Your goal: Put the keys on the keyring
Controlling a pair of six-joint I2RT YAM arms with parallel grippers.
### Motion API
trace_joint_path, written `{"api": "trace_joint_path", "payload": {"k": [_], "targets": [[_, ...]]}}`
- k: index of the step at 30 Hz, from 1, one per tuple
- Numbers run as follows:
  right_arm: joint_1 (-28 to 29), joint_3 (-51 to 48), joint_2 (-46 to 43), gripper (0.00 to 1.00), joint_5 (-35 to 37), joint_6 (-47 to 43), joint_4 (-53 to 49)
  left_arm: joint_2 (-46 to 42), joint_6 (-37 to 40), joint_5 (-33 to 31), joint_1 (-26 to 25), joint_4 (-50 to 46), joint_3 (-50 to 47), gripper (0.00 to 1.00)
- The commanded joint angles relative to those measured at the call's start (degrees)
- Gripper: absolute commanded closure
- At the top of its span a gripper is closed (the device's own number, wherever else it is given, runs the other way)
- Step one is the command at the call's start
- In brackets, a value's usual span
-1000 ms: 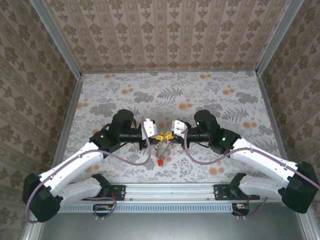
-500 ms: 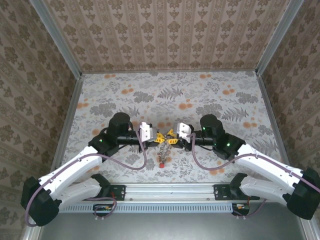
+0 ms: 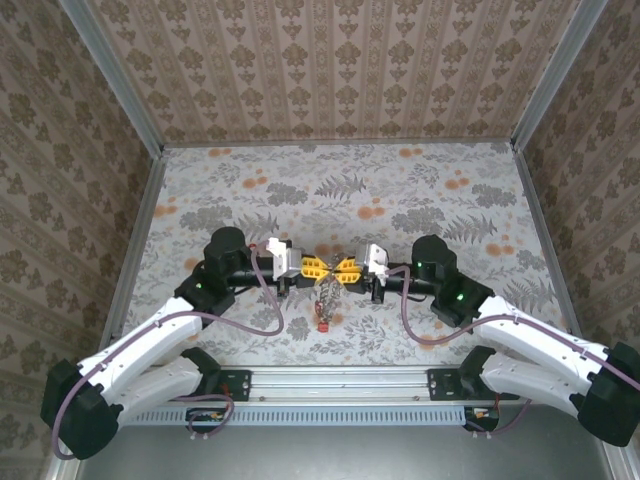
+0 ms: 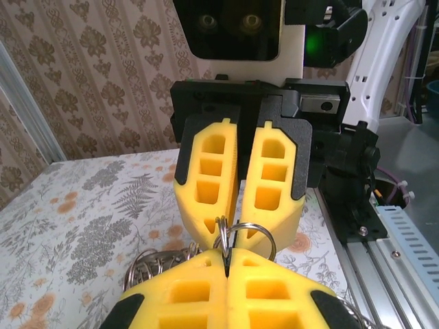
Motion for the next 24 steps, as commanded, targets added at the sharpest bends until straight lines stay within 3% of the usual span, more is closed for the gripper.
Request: {"api": "trace_joint_path", "payload": {"k": [1, 8, 19, 22, 24], "targets": [[-0.2, 0.2, 0.1, 0.84, -2.0, 1.7, 4.7, -0.2, -1.8, 2.3, 0.4, 4.4, -0.2, 1.0], [-0.3, 0.0, -0.4, 0.78, -1.9, 2.3, 6.2, 0.3, -1.8, 2.5, 0.4, 4.6, -0.4, 1.0], [-0.5, 0.8, 0.9, 0.91, -6.0, 3.9, 6.4, 0.6, -2.4, 1.1, 0.4, 6.5, -0.5, 1.0], [-0.5, 1.0, 1.2, 1.0, -6.0, 3.8, 6.4, 0.7, -2.6, 0.6, 0.3, 6.5, -0.4, 1.0], [-0.5, 0.9, 0.8, 1.0, -4.2, 2.8, 5.3, 0.6, -2.8, -0.6, 0.3, 5.1, -0.3, 1.0]]}}
